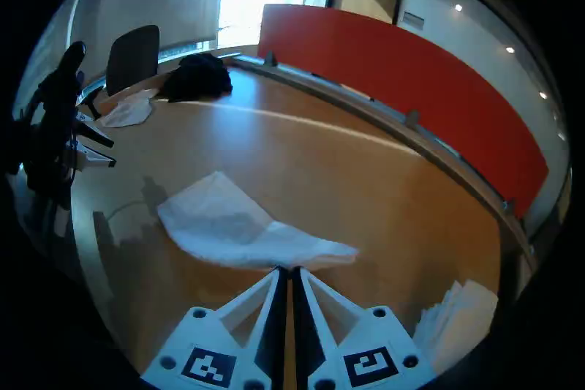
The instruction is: Fold towel
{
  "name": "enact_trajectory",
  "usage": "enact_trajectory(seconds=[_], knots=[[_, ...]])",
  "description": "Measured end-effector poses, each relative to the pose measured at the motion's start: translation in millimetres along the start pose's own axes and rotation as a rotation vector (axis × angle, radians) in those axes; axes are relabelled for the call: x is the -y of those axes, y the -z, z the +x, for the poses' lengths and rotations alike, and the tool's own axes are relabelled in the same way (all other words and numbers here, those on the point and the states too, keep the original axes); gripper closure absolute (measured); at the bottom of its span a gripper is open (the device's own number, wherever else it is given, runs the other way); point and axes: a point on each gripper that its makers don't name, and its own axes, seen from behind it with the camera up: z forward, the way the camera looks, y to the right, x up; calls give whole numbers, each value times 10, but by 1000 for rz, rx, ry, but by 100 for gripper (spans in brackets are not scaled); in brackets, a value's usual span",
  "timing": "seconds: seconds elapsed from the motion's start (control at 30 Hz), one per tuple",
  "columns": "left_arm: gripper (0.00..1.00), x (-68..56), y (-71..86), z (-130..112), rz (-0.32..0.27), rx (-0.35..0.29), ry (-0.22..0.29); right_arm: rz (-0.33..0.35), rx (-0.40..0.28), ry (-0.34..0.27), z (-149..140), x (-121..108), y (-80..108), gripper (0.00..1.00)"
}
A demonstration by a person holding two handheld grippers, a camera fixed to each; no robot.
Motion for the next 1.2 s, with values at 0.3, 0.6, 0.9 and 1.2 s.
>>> enact_trajectory(seconds=[0.3, 0.6, 0.9, 1.2], knots=[[10, -23, 21, 17, -3, -8, -1, 12, -18, 42, 173, 54, 8, 96], [10, -30, 57, 21, -2, -15, 8, 60, -44, 85, 395, 267, -137, 96], [10, -10, 113, 31, 2, -26, 18, 156, -54, 135, 582, 736, -417, 96], [10, 48, 157, 5, 8, -31, 38, 274, -25, 146, 571, 1365, -792, 96]])
